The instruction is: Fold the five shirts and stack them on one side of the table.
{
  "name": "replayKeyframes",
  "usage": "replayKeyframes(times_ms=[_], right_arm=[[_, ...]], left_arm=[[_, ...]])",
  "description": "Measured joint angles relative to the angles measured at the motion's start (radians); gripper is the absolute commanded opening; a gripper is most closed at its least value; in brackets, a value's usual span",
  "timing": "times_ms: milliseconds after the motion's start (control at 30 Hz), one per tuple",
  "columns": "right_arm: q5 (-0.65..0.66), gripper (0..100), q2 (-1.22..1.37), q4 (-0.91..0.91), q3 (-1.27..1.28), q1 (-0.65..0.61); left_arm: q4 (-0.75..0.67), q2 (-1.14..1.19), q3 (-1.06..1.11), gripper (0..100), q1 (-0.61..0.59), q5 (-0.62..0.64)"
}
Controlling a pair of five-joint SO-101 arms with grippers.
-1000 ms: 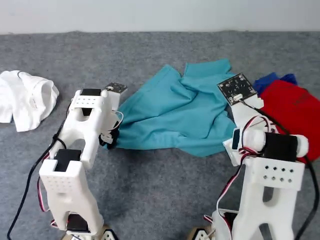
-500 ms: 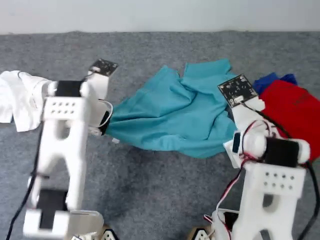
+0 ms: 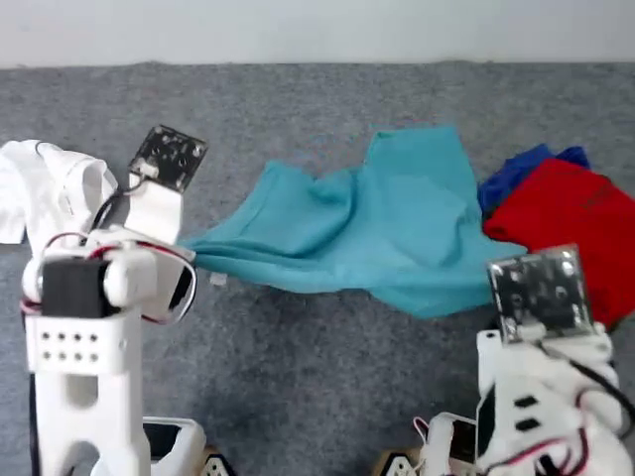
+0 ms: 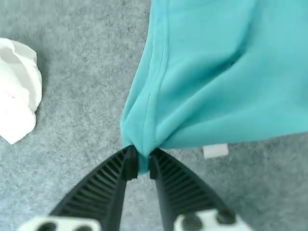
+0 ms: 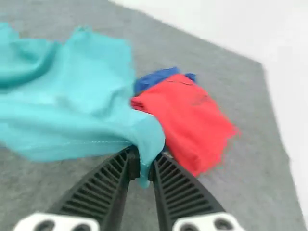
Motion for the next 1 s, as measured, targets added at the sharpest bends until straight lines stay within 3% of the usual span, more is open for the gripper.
replayKeyframes(times_ms=[367, 667, 1000], right_arm=[[-0.009, 0.8, -0.046, 0.0, -0.158, 0.1], [-0.009, 0.8, -0.048, 0.003, -0.164, 0.1], [-0.021, 0.8, -0.048, 0.003, -0.164, 0.1]], left_arm=[[0.0, -0.226, 0.0, 1, 0.002, -0.021], [0.002, -0.416, 0.003, 1, -0.207, -0.061], [0.002, -0.473, 0.006, 1, -0.23, -0.068]])
